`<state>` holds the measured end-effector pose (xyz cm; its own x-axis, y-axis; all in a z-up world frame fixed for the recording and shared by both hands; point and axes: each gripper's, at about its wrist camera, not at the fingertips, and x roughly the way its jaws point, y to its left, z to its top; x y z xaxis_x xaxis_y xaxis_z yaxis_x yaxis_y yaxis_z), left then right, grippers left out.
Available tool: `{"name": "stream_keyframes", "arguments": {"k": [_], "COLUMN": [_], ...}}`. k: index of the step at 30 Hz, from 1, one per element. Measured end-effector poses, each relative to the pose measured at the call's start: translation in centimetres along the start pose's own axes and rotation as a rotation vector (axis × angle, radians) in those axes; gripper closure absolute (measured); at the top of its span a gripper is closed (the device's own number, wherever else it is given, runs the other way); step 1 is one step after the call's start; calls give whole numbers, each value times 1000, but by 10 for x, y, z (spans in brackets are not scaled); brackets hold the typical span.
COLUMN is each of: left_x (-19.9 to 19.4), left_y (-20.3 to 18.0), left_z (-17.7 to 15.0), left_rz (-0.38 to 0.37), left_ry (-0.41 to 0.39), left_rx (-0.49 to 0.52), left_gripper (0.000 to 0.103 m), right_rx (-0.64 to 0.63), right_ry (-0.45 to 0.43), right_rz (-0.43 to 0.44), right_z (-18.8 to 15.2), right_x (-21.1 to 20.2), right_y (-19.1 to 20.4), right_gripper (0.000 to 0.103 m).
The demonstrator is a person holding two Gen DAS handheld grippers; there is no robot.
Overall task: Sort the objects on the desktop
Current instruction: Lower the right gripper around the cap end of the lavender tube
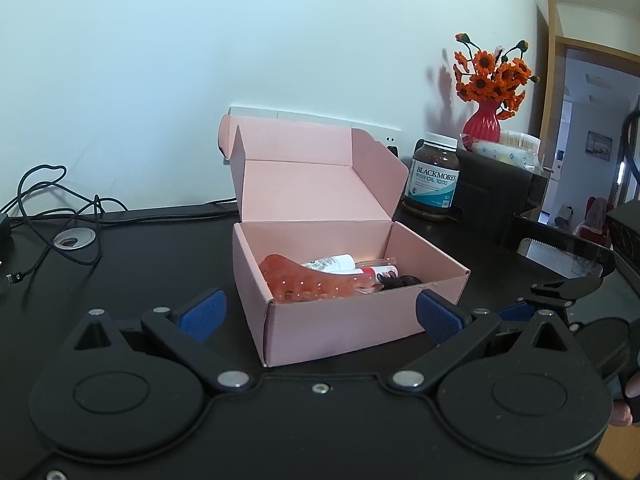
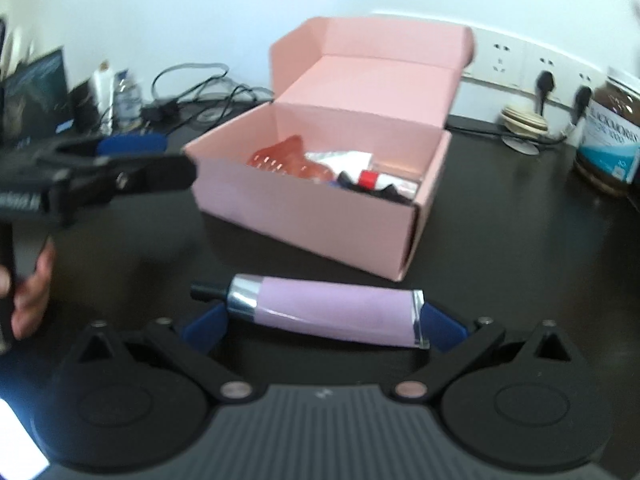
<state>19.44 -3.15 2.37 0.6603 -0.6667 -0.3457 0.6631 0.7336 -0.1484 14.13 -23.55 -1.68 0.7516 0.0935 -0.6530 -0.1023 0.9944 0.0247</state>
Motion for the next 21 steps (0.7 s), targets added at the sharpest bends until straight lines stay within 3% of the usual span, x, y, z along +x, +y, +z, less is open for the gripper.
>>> {"name": "stream_keyframes", "arguments": {"k": [3,21], "left_x": [0,1], "left_y": [0,-3], "left_z": [0,-1], "left_rz": [0,1], "left_ry": [0,3], "left_rx": [-2,16], "left_gripper": [0,0], "right_rx": [1,-355], "right_ry": [3,-52], "right_rz": [13,22], "right_z": [1,-15], "right_x": [0,-20], "right_y": [1,14], "right_gripper": [1,1]}}
